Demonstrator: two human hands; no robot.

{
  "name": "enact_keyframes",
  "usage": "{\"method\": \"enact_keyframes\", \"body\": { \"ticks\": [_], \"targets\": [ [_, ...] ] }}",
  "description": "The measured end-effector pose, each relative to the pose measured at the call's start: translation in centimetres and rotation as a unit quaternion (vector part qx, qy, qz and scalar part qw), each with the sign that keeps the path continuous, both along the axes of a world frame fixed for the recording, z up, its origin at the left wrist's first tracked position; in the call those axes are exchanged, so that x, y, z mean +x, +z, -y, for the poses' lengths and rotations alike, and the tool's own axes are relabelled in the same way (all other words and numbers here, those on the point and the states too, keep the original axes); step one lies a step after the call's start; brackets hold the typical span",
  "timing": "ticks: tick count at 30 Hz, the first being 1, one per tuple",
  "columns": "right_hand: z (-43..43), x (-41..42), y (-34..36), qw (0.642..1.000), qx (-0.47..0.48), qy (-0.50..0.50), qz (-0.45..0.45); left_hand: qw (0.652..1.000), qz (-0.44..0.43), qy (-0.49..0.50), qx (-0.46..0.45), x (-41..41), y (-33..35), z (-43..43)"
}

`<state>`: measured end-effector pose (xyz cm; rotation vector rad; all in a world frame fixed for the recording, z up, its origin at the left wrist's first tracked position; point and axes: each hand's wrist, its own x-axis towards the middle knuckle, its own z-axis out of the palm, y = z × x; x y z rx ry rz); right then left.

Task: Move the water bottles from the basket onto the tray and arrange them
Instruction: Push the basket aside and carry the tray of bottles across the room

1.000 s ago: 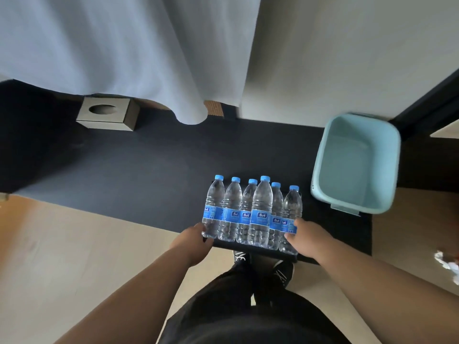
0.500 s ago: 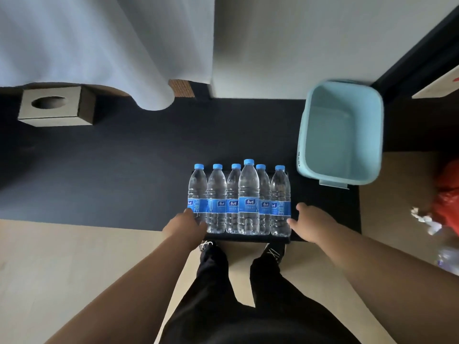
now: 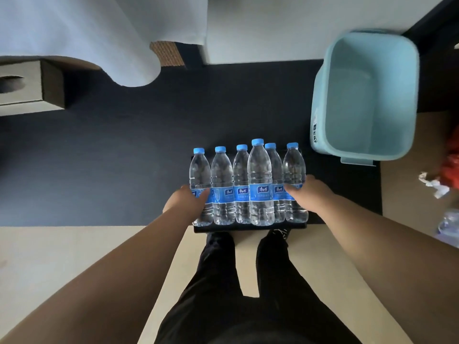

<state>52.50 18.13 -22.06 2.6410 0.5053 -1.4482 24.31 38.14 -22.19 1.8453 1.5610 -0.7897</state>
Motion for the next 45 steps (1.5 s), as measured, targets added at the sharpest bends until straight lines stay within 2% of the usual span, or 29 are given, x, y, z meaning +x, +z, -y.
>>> {"method": "enact_keyframes", "body": {
  "ticks": [5, 9, 13, 18, 23, 30, 39, 45],
  "targets": [
    [-0.1, -0.5, -0.8, 0.994, 0.016, -0.11, -0.013, 0.992, 0.028, 0.112, -0.046, 0.6, -1.0, 0.1],
    [-0.7, -1.2, -1.6, 0.972, 0.039, -0.229, -0.016, 0.974, 0.032, 0.219, -0.042, 1.8, -1.5, 0.9],
    [-0.7, -1.5, -2.1, 0.956, 0.048, -0.289, -0.02, 0.96, 0.028, 0.279, -0.026, 2.8, -1.9, 1.8],
    [-0.4, -1.5, -2.3, 0.948, 0.067, -0.31, -0.024, 0.953, 0.038, 0.298, -0.032, 2.3, -2.4, 1.4],
    [-0.2, -1.0, -2.2, 0.922, 0.106, -0.367, -0.07, 0.943, 0.07, 0.324, -0.036, 1.8, -2.4, 1.4],
    [-0.2, -2.0, -2.3, 0.893, 0.153, -0.419, -0.068, 0.933, 0.103, 0.343, -0.038, 1.5, -2.1, 1.9],
    [1.0, -3.2, -0.8, 0.883, 0.185, -0.429, -0.056, 0.947, 0.13, 0.29, -0.036, 0.6, -0.1, 2.0],
    [0.9, -3.2, 1.8, 0.875, 0.222, -0.427, -0.057, 0.944, 0.152, 0.291, -0.025, 0.1, 3.5, 2.2]
  ]
}}
